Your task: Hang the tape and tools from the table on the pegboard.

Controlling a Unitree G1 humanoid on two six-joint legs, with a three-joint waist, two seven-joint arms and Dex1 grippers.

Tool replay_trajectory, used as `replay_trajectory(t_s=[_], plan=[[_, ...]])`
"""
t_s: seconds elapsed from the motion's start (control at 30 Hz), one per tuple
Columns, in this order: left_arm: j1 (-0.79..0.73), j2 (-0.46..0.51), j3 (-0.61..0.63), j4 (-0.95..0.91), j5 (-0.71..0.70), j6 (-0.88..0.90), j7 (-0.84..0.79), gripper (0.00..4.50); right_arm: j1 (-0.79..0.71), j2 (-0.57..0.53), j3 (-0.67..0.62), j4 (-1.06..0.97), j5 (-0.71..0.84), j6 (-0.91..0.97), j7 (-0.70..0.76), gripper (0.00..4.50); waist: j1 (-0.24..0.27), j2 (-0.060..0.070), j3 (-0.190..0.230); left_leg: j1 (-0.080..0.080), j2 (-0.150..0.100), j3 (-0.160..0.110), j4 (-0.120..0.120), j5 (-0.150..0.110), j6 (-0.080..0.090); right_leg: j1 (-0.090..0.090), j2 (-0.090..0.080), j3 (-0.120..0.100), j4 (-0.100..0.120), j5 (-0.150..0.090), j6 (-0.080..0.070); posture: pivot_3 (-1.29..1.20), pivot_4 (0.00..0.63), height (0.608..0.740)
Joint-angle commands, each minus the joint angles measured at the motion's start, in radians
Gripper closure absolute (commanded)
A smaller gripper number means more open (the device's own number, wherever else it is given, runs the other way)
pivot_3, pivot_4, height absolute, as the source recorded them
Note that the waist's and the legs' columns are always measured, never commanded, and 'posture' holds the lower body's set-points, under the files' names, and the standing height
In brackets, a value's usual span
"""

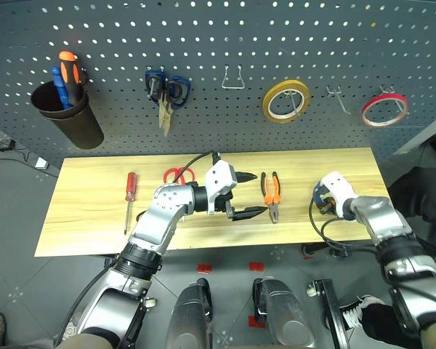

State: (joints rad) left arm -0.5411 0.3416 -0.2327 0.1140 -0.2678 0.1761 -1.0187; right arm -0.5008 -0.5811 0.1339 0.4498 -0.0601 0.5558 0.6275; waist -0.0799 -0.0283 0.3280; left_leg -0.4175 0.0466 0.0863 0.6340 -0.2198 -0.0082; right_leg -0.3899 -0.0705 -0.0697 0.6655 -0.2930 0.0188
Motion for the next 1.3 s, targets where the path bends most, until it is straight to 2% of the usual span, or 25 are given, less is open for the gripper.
replay_trajectory(t_s=[0.03,0.13,0.2,0.37,0.5,0.57,0.9,1.07,1.17,1.27,1.3], plan=[[-0.001,-0.031,0.031,-0.071,-0.01,-0.018,0.055,0.0,0.134,-0.06,-0.07,-0.308,-0.014,-0.002,-0.045,3.81,0.002,0.001,0.0,-0.001,0.0,0.0,0.0,0.0,0.0,-0.001,0.0,0.0,0.0,0.0,0.0,-0.25,0.316,0.74],[-0.006,-0.068,0.048,-0.1,0.008,-0.041,0.127,0.0,0.29,-0.067,-0.105,-0.609,-0.061,-0.066,-0.127,3.81,-0.003,0.001,0.0,-0.002,-0.001,0.001,0.0,0.0,0.0,-0.001,-0.001,0.0,0.0,0.0,0.001,-0.26,0.316,0.74],[-0.007,-0.093,0.058,-0.125,0.016,-0.058,0.174,0.0,0.377,-0.032,-0.108,-0.79,-0.106,-0.094,-0.202,3.81,-0.008,0.0,0.0,-0.002,-0.001,0.0,-0.001,0.0,0.0,-0.002,0.0,0.0,0.0,-0.001,0.002,-0.27,0.317,0.74],[-0.02,-0.136,0.082,-0.151,0.027,-0.081,0.269,0.0,0.408,0.045,-0.095,-0.969,-0.249,-0.269,-0.391,3.81,-0.021,0.0,0.0,0.0,-0.001,0.001,-0.003,0.0,0.0,-0.002,0.001,0.002,0.001,-0.002,0.005,-0.28,0.317,0.74],[-0.05,-0.156,0.107,-0.133,0.025,-0.093,0.317,0.0,0.315,0.057,-0.127,-0.929,-0.249,-0.35,-0.42,3.81,-0.023,0.0,0.0,0.0,-0.001,0.002,0.0,0.0,0.0,-0.002,0.0,0.003,0.0,-0.002,0.01,-0.29,0.317,0.74],[-0.064,-0.159,0.108,-0.122,0.028,-0.098,0.324,0.0,0.267,0.052,-0.137,-0.88,-0.224,-0.363,-0.403,3.81,-0.025,0.0,0.0,0.0,-0.001,0.002,0.001,0.0,0.0,-0.002,0.0,0.003,0.0,0.0,0.007,-0.28,0.314,0.74],[-0.088,-0.183,0.1,-0.087,0.035,-0.11,0.341,0.0,0.035,0.033,-0.175,-0.469,-0.02,-0.455,-0.222,3.81,-0.03,0.0,0.0,0.0,-0.001,0.002,0.001,0.0,0.001,-0.001,0.0,0.002,0.0,0.001,0.005,-0.27,0.309,0.74],[-0.074,-0.155,0.121,-0.065,0.048,-0.114,0.344,0.0,0.023,0.054,-0.178,-0.451,0.023,-0.448,-0.2,2.12,-0.032,0.0,0.0,0.0,-0.001,0.002,0.001,0.0,0.001,-0.001,0.0,0.002,0.0,0.001,0.005,-0.26,0.31,0.74],[-0.06,-0.095,0.149,-0.033,0.065,-0.132,0.336,0.0,0.086,0.076,-0.166,-0.535,0.028,-0.401,-0.21,1.1,-0.032,0.0,0.0,0.0,0.0,0.002,0.001,0.0,0.001,-0.001,0.0,0.002,0.0,0.001,0.004,-0.26,0.313,0.74],[-0.043,-0.007,0.167,0.008,0.078,-0.157,0.295,0.0,0.166,0.123,-0.155,-0.655,0.034,-0.274,-0.234,0.09,-0.032,0.0,0.0,0.0,0.0,0.002,0.0,0.0,0.001,-0.001,0.0,0.002,0.0,0.001,0.004,-0.26,0.316,0.74],[-0.035,0.022,0.171,0.02,0.078,-0.163,0.272,0.0,0.189,0.142,-0.148,-0.696,0.036,-0.224,-0.241,0.02,-0.032,0.0,0.0,0.0,0.0,0.002,0.0,0.0,0.001,-0.001,0.0,0.002,0.001,0.001,0.004,-0.26,0.316,0.74]])
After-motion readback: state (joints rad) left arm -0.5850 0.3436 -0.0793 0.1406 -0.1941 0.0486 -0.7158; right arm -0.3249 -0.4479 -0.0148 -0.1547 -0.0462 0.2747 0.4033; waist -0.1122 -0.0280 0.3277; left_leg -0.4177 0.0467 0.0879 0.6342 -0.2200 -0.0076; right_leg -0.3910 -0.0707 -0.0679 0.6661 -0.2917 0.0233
